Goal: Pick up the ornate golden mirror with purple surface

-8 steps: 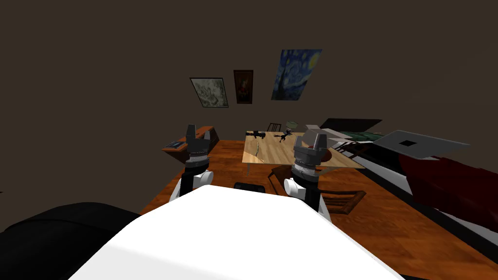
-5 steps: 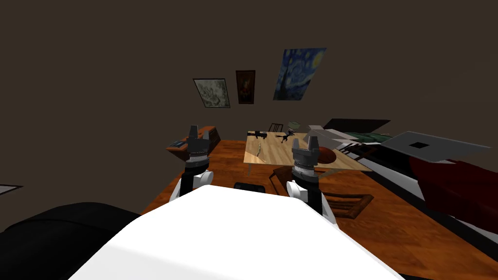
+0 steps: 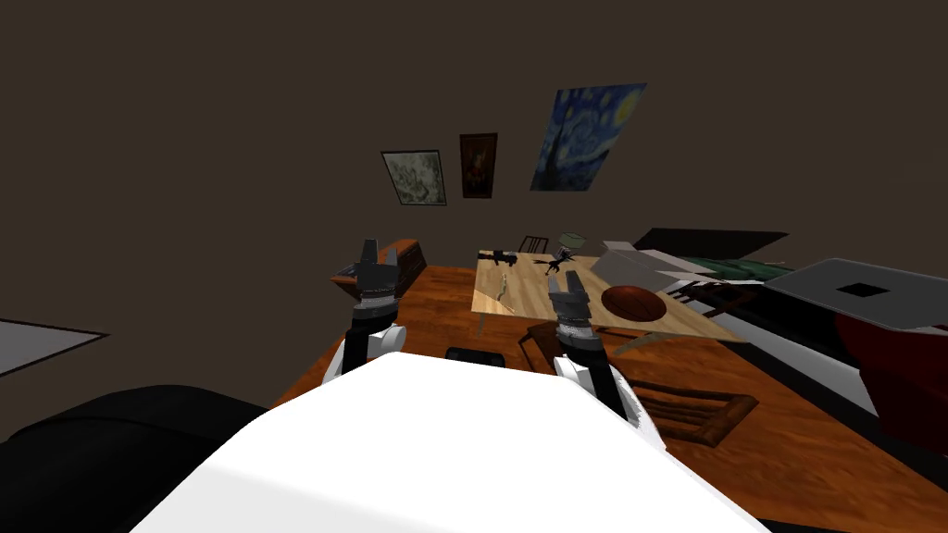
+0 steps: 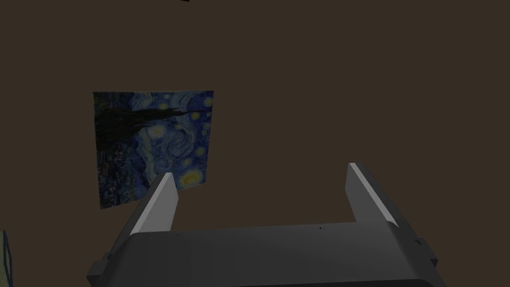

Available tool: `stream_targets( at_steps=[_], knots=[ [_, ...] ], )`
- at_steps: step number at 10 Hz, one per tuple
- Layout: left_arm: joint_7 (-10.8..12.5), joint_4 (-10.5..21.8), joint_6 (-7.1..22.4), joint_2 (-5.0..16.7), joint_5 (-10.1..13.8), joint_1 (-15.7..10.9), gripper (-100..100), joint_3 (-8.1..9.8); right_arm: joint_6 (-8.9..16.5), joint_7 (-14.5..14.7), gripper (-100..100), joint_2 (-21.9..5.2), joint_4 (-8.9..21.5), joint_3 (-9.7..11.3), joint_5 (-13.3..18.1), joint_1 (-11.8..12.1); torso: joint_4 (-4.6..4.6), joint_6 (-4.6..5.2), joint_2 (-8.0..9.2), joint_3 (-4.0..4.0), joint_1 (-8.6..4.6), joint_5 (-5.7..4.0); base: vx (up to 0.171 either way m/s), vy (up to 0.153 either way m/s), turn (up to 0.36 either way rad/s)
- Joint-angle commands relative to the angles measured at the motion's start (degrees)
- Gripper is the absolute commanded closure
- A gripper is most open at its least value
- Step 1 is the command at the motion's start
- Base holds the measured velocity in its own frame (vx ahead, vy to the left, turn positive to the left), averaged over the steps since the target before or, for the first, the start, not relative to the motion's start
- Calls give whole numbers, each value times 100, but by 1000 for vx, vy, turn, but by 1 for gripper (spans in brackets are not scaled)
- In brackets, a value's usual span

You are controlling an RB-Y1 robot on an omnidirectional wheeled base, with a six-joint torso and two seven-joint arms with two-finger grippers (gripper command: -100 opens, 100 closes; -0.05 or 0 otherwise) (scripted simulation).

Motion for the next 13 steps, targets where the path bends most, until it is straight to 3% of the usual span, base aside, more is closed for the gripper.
stream_targets(
  at_steps=[1,5,6,8,11,13],
  knots=[
    [0,0,0,0,0,0,0,0,148,-15,-100,-286,115,30,7,144,0,0,0,0,0,0,28,92,131],
    [0,0,0,0,0,0,0,0,382,-82,-100,-918,390,32,-10,427,1,0,3,2,-8,-2,22,82,93],
    [0,0,0,0,0,0,0,0,382,-82,-100,-974,390,32,-10,427,1,1,2,1,0,0,19,70,43],
    [0,0,0,0,0,0,0,0,548,-131,-100,-1378,581,34,-22,628,1,0,3,2,-8,-2,21,81,127],
    [0,0,0,0,0,0,0,0,633,-155,-100,-1665,681,35,-29,731,0,1,-2,-1,-11,-2,30,58,62],
    [0,0,0,0,0,0,0,0,810,-206,-100,-2060,896,37,-42,938,1,1,4,2,-13,-2,25,80,122]
  ],
)
